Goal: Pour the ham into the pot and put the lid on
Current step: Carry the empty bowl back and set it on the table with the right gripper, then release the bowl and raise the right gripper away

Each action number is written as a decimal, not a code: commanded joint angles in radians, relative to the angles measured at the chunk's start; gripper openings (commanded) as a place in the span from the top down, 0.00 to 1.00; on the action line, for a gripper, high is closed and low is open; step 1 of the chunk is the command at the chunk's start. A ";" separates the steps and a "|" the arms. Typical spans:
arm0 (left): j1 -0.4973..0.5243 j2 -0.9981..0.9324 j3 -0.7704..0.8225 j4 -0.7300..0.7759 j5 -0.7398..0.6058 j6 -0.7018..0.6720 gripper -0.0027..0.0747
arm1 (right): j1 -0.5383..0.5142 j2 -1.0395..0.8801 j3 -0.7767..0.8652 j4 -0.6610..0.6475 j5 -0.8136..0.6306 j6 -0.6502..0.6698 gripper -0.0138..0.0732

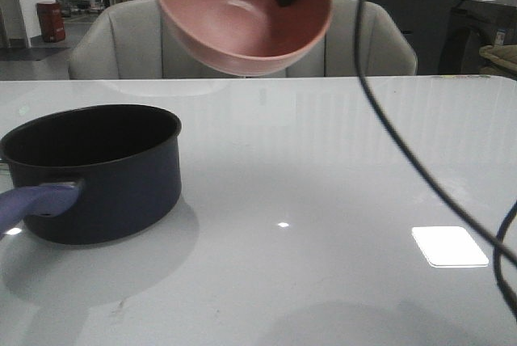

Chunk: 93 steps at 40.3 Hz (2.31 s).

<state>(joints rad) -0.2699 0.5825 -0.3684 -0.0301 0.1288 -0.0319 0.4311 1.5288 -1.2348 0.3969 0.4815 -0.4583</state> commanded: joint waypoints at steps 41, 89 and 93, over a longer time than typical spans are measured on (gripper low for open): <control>-0.007 -0.002 -0.029 -0.007 -0.079 -0.003 0.82 | -0.354 0.251 -0.028 -0.112 0.313 0.099 0.64; -0.007 -0.002 -0.029 -0.007 -0.080 -0.003 0.82 | -0.164 -0.604 0.399 -0.032 -0.169 0.099 0.40; -0.007 -0.002 -0.029 -0.007 -0.080 -0.003 0.82 | -0.130 -0.708 0.479 -0.032 -0.225 0.099 0.40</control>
<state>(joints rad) -0.2699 0.5825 -0.3684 -0.0301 0.1288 -0.0319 0.2803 0.9062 -0.7887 0.3518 0.3832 -0.3585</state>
